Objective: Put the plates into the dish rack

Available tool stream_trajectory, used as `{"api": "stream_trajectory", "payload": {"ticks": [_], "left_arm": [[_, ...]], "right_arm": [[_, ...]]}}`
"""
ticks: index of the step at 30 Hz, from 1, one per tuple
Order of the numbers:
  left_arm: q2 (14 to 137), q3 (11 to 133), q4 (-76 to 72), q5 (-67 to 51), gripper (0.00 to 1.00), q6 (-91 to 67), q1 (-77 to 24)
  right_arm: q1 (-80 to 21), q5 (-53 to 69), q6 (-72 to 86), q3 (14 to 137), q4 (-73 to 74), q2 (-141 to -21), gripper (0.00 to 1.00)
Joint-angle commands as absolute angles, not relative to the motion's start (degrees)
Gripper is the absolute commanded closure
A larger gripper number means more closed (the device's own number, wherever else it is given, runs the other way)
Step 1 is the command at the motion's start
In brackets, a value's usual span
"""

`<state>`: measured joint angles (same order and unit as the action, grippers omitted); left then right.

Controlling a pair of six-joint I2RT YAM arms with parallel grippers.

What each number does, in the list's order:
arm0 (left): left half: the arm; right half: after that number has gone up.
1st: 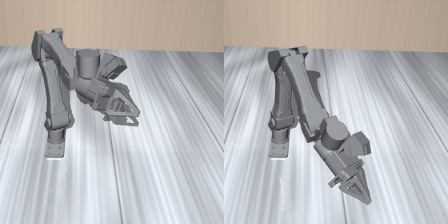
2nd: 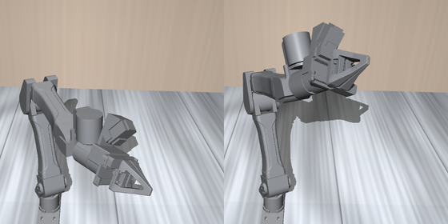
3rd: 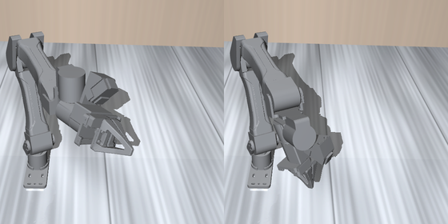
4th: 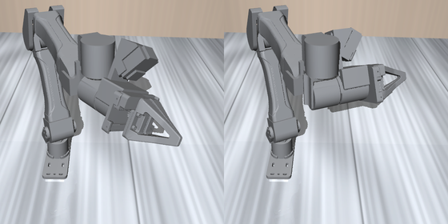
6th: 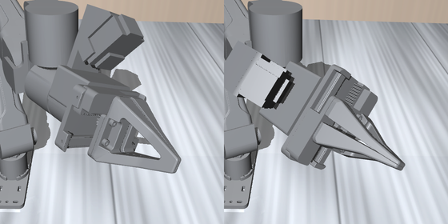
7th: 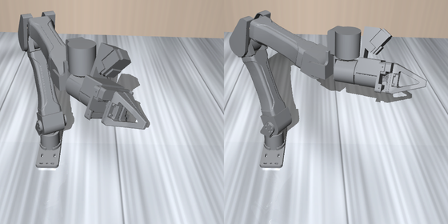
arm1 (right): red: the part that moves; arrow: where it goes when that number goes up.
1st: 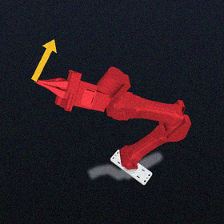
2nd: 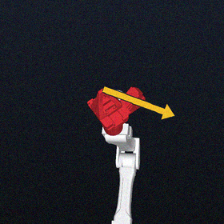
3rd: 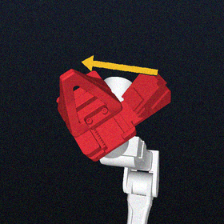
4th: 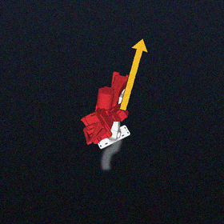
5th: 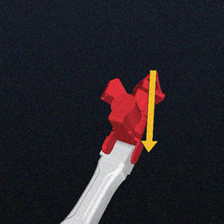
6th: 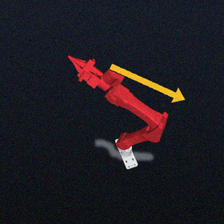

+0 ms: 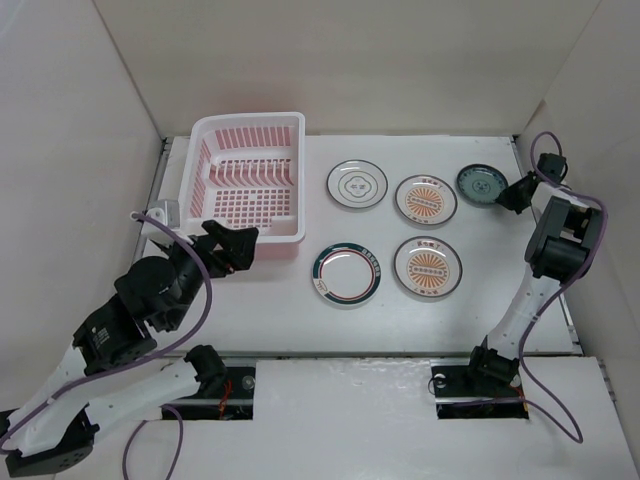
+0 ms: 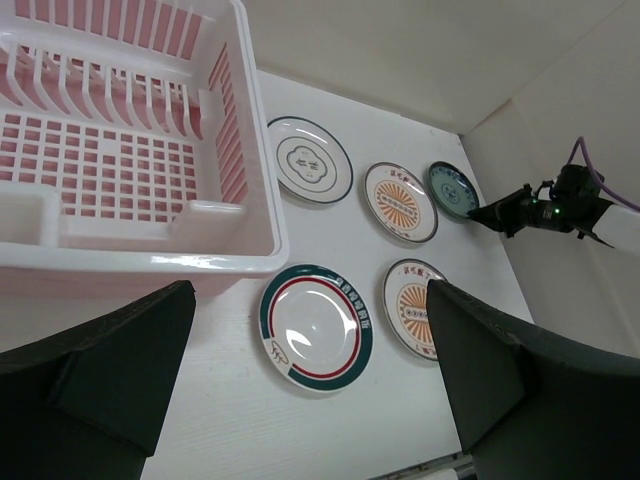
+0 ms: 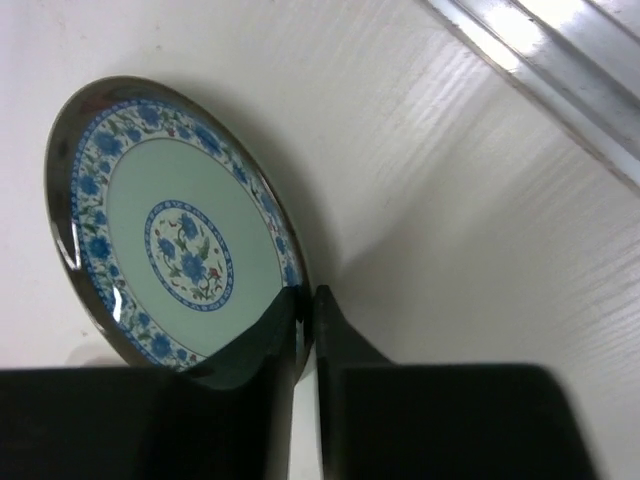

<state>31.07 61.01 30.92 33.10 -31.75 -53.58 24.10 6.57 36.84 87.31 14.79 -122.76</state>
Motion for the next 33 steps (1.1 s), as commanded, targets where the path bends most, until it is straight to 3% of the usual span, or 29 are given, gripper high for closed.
{"api": "stream_trajectory", "payload": {"ticks": [1, 3, 12, 20, 29, 33], "left_arm": [[29.9, 63.8, 31.0, 34.5, 0.0, -31.2, -53.9], [29.9, 63.8, 31.0, 35.1, 0.0, -31.2, -53.9], [30.0, 63.8, 32.1, 35.1, 0.0, -31.2, -53.9], [33.2, 64.3, 31.4, 33.7, 0.0, -31.7, -53.9], [37.9, 62.5, 25.0, 31.5, 0.0, -31.7, -53.9], [41.2, 61.4, 20.2, 30.8, 0.0, -31.7, -53.9]], "right_arm": [[24.5, 6.2, 35.4, 89.6, 16.4, -124.3, 0.93], [24.5, 6.2, 35.4, 89.6, 17.1, -124.8, 1.0], [24.5, 6.2, 38.0, 90.3, 15.3, -123.7, 1.0], [24.5, 14.4, 44.1, 91.4, 6.9, -118.6, 1.0], [24.5, 16.2, 45.8, 88.6, 1.5, -107.8, 1.0], [23.8, 23.7, 45.8, 85.2, -3.0, -103.8, 1.0]]}}
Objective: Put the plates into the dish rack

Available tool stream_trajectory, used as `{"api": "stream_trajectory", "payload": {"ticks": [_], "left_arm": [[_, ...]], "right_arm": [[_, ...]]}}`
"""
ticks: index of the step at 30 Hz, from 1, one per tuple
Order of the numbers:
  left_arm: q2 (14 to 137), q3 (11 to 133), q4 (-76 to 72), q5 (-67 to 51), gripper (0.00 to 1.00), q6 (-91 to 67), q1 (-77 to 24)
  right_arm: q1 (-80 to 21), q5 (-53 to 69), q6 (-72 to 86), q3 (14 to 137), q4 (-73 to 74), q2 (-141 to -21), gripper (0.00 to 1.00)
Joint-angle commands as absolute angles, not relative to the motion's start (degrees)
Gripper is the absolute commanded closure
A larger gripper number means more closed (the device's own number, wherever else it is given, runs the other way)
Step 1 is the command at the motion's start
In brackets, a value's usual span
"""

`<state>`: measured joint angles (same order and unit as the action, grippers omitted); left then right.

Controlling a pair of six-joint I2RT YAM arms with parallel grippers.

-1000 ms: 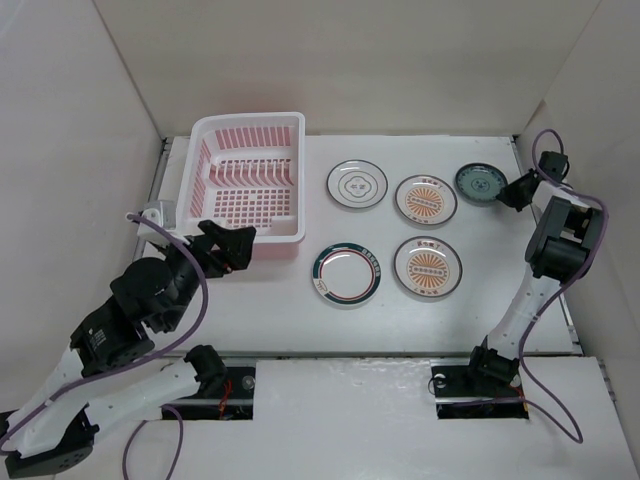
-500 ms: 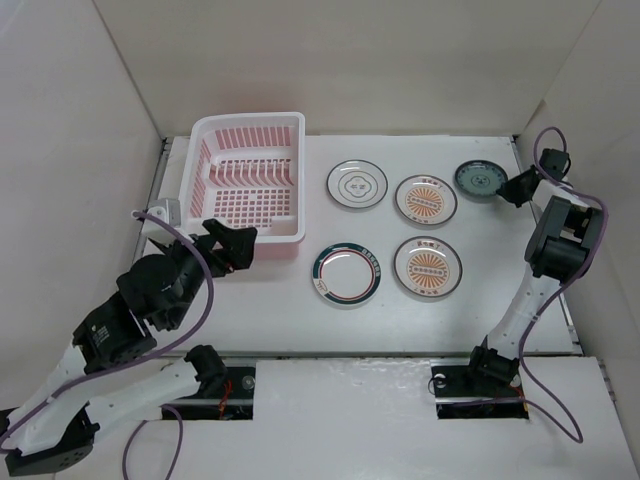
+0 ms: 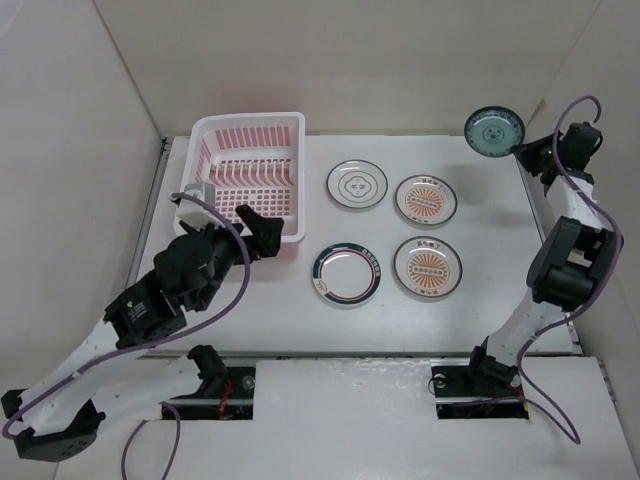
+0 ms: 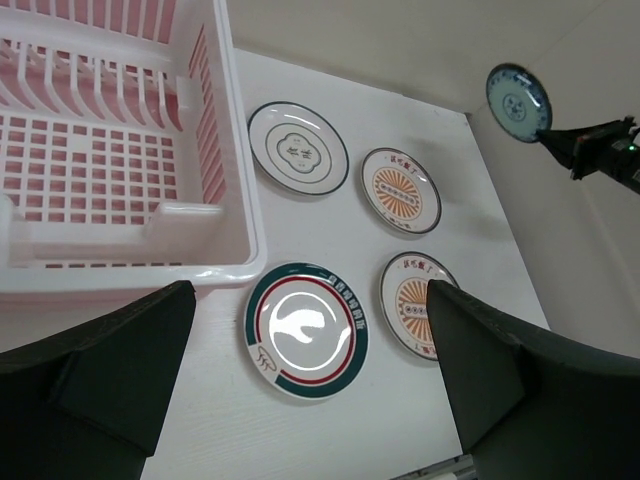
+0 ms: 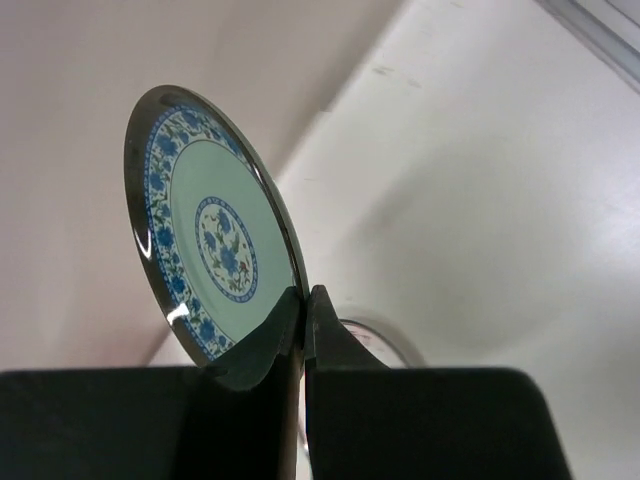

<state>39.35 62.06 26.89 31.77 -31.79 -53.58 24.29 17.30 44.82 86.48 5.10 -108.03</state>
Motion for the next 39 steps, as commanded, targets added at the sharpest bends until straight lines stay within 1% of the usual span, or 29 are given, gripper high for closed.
{"api": "stream_trajectory", "payload": {"ticks": [1, 4, 8, 10, 11, 12, 14, 18, 22, 25, 28, 30, 32, 36, 37, 39], "left_arm": [[41.9, 61.4, 18.9, 30.8, 0.0, -31.7, -53.9], [45.3, 60.2, 10.4, 30.8, 0.0, -29.7, -53.9], [52.4, 59.4, -2.3, 29.3, 0.0, -23.2, -53.9], [55.5, 61.4, -8.5, 24.5, 0.0, -19.9, -53.9], [57.9, 61.4, -11.3, 21.9, 0.0, -15.5, -53.9], [58.9, 61.4, -14.0, 20.0, 0.0, -13.7, -53.9], [62.0, 62.1, -17.6, 18.1, 0.0, -12.1, -52.7], [67.4, 64.8, -17.1, 16.7, 0.0, -11.3, -49.8], [69.2, 64.1, -18.2, 17.9, 0.0, -9.3, -48.7], [69.2, 61.4, -22.3, 14.7, 0.0, -8.4, -46.2], [69.2, 60.6, -24.9, 8.0, 0.0, -7.4, -45.0], [69.2, 60.0, -25.6, 3.0, 0.0, -7.4, -44.5], [69.9, 60.0, -26.4, 1.3, 0.0, -7.4, -43.9], [72.9, 61.4, -25.8, -0.9, 0.05, -6.9, -42.5], [73.5, 62.0, -25.3, -2.1, 0.09, -6.9, -41.8], [74.6, 62.1, -25.3, -3.9, 0.09, -7.5, -41.1]], "right_arm": [[22.7, 24.8, 45.8, 83.6, -3.9, -103.0, 1.0], [17.9, 24.8, 41.0, 82.4, -3.9, -99.9, 1.0], [12.3, 28.8, 34.6, 79.3, -6.1, -95.9, 1.0], [9.9, 34.2, 33.1, 76.3, -9.7, -93.9, 1.0], [9.1, 36.2, 32.4, 72.5, -12.1, -92.8, 1.0], [8.4, 38.2, 31.7, 70.7, -16.9, -90.5, 1.0], [7.0, 39.5, 29.7, 66.0, -19.1, -86.7, 1.0], [5.5, 41.6, 27.6, 62.6, -20.5, -83.2, 1.0], [4.5, 43.1, 25.8, 61.1, -20.5, -79.8, 1.0], [2.1, 48.9, 24.6, 63.4, -19.9, -79.8, 1.0], [-0.5, 46.9, 23.4, 63.9, -17.8, -79.0, 1.0], [-0.5, 46.3, 22.7, 63.9, -17.2, -79.0, 1.0], [-1.1, 47.2, 22.7, 63.9, -17.2, -78.5, 1.0], [-3.0, 47.2, 20.8, 63.4, -17.2, -77.0, 1.0], [-3.5, 47.2, 20.2, 63.4, -17.2, -76.2, 1.0], [-4.2, 47.2, 19.4, 62.8, -17.2, -75.5, 1.0]]}}
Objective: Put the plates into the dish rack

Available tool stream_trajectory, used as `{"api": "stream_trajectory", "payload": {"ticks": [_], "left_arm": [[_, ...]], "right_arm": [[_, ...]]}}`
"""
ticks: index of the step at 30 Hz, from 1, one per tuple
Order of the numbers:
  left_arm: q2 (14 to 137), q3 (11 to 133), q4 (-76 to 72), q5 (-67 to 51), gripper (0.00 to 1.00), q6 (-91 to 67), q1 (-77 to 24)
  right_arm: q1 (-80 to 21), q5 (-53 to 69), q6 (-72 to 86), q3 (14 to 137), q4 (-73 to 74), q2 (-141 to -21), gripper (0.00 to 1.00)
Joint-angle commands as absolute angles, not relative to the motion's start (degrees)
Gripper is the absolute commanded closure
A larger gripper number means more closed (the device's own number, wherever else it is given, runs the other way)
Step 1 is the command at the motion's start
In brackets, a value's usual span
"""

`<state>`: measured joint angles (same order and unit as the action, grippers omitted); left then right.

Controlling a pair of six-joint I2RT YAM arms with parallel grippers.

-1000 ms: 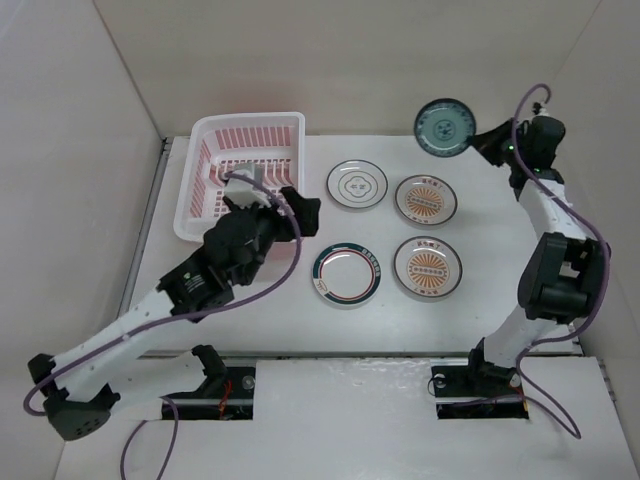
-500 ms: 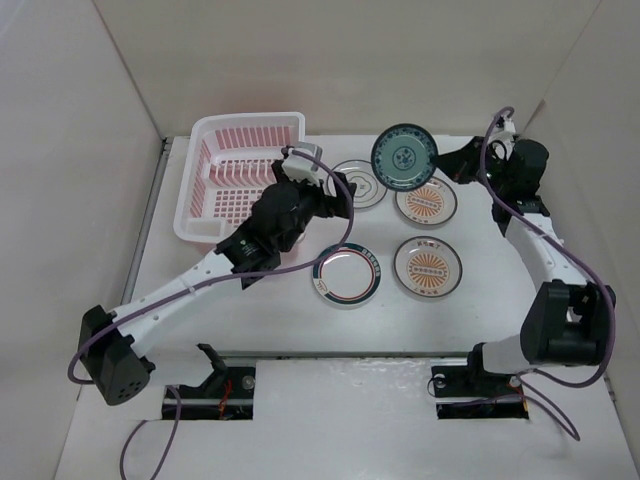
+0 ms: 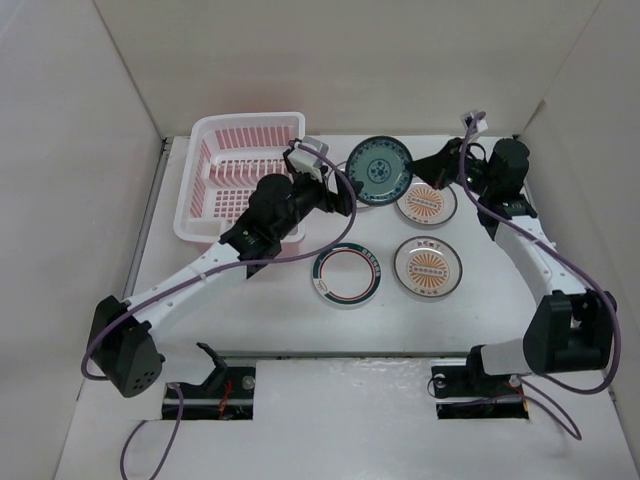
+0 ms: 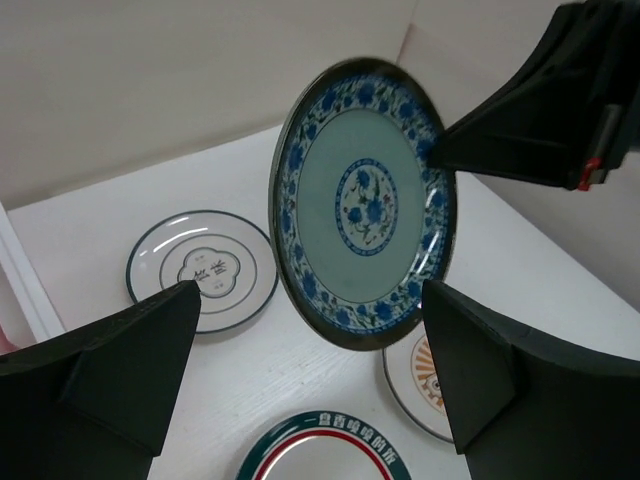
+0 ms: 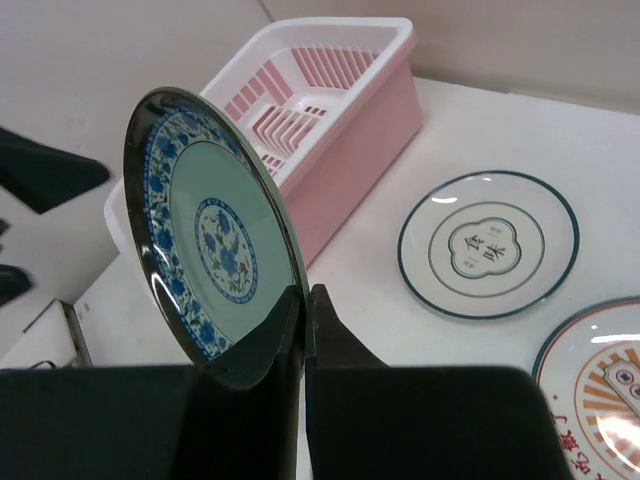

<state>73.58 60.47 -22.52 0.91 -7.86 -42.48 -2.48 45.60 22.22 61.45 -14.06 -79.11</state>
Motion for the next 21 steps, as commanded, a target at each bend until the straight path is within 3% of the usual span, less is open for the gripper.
{"api": "stream_trajectory", "payload": {"ticks": [1, 5, 12, 14, 15, 19, 21], "left_arm": [[75.5, 62.1, -25.3, -4.6, 0.1, -8.0, -40.4], [76.7, 61.4, -26.6, -8.9, 0.13, -9.2, -39.4], [76.1, 58.4, -31.9, -12.4, 0.5, -9.8, -37.6], [74.8, 56.8, -34.4, -12.9, 0.67, -10.3, -37.6], [74.8, 56.8, -35.1, -12.9, 0.83, -10.3, -37.6], [74.3, 55.5, -36.8, -15.7, 1.0, -10.8, -37.1], [74.8, 55.5, -37.4, -16.3, 1.0, -11.3, -36.6]], "right_arm": [[-4.9, 47.7, 18.9, 62.8, -17.2, -75.5, 1.0], [-6.2, 48.3, 17.4, 62.8, -17.2, -74.4, 1.0], [-7.3, 49.3, 17.4, 63.4, -17.2, -75.1, 1.0], [-7.3, 50.4, 17.4, 63.4, -17.2, -75.6, 1.0], [-7.9, 51.0, 16.9, 63.4, -17.2, -76.1, 1.0], [-9.0, 51.7, 16.9, 63.4, -17.2, -76.1, 1.0], [-9.6, 52.3, 16.4, 63.4, -17.2, -76.6, 1.0]]}}
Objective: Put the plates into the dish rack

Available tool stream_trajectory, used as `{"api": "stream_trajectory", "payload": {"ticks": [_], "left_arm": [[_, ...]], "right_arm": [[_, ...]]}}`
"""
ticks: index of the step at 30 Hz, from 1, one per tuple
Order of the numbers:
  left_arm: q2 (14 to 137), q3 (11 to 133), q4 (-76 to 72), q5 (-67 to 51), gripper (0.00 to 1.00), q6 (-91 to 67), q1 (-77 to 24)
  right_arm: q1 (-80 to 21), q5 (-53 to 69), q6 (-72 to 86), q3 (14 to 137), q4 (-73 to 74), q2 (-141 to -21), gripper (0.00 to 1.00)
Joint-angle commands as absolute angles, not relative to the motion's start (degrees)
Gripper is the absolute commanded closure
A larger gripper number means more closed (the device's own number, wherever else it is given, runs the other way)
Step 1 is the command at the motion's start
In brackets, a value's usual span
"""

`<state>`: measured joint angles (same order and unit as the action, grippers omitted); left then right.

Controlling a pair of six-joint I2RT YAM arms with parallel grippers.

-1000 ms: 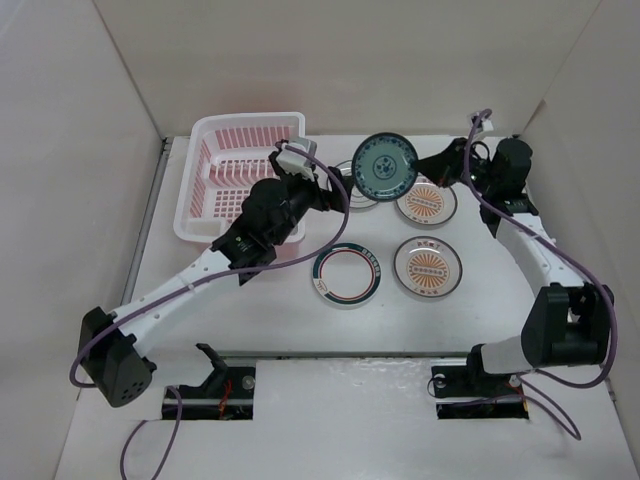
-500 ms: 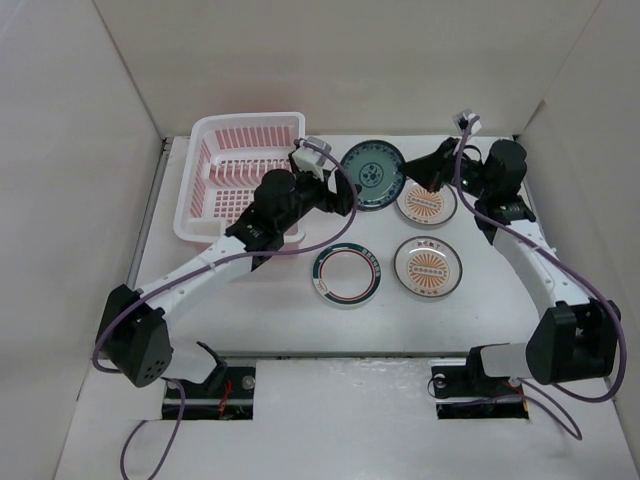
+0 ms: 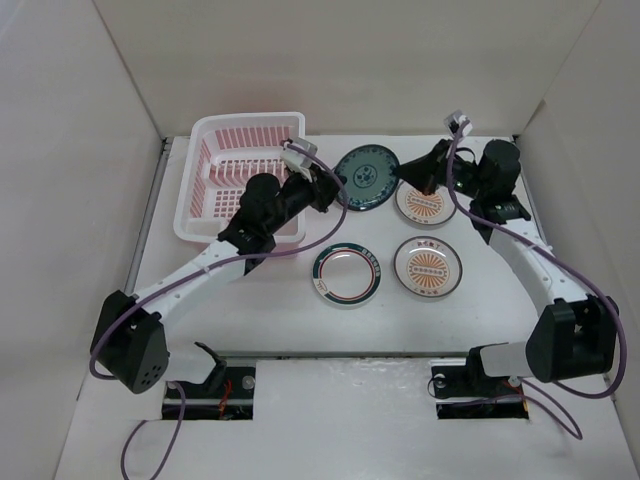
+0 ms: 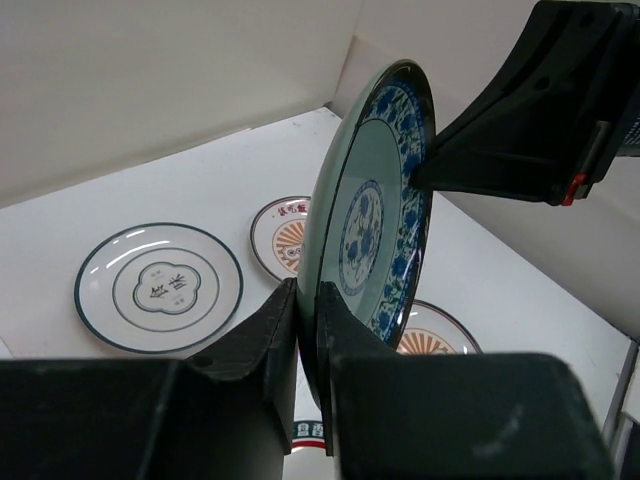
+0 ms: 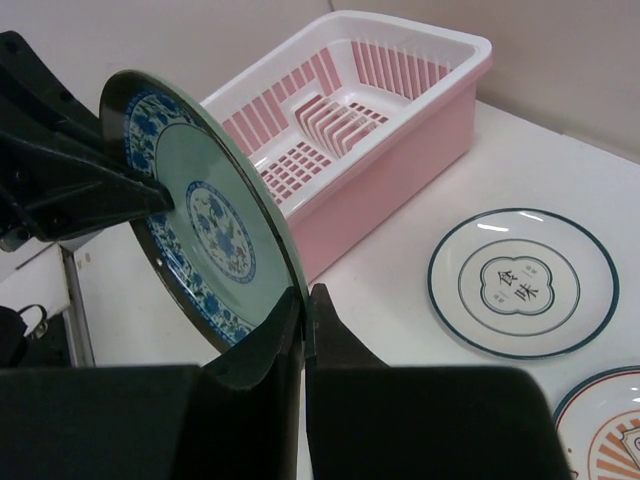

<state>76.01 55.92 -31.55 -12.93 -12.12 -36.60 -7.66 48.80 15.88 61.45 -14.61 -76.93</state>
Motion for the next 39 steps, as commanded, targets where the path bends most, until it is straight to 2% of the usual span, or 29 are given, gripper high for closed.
{"api": "stream_trajectory", "payload": {"ticks": [1, 2, 3, 4, 5, 10, 16, 21, 25, 31, 39], "left_arm": [[74.8, 55.5, -37.4, -15.7, 1.0, -11.3, -36.6], [74.8, 55.5, -37.4, -14.8, 1.0, -11.9, -36.6], [74.8, 55.5, -37.4, -13.3, 1.0, -11.9, -36.6], [74.2, 55.5, -37.4, -11.2, 1.0, -11.9, -36.6], [74.2, 56.2, -36.2, -6.0, 1.0, -12.5, -36.6], [73.7, 65.2, -21.5, 11.1, 1.0, -9.9, -36.6], [73.7, 75.1, -12.9, 31.9, 1.0, -2.6, -34.9], [73.7, 76.0, -12.7, 37.5, 1.0, 8.9, -30.4], [73.7, 71.1, -17.8, 34.8, 1.0, 17.3, -22.4], [77.1, 64.3, -25.6, 23.0, 1.0, 18.4, -12.1], [85.8, 64.9, -30.8, 15.5, 1.0, 20.7, -4.2]], "right_arm": [[-10.2, 52.3, 16.3, 63.4, -17.2, -76.6, 1.0], [-10.2, 52.3, 16.3, 63.4, -17.2, -76.6, 1.0], [-10.2, 51.0, 16.3, 63.4, -17.2, -76.6, 0.58], [-10.2, 49.7, 16.3, 63.4, -17.2, -76.6, 0.2], [-10.2, 48.0, 16.3, 63.4, -16.7, -76.6, 0.0], [-10.2, 37.9, 16.3, 63.4, -14.1, -77.3, 0.0], [-10.9, 26.7, 16.3, 66.7, -6.7, -77.3, 0.0], [-15.3, 20.5, 14.5, 70.9, -0.3, -77.3, 0.0], [-19.7, 15.8, 13.0, 72.9, 3.3, -77.9, 0.0], [-22.3, 15.8, 12.0, 73.4, 3.3, -79.0, 0.0], [-24.7, 17.1, 11.4, 73.9, 3.3, -78.4, 0.0]]}}
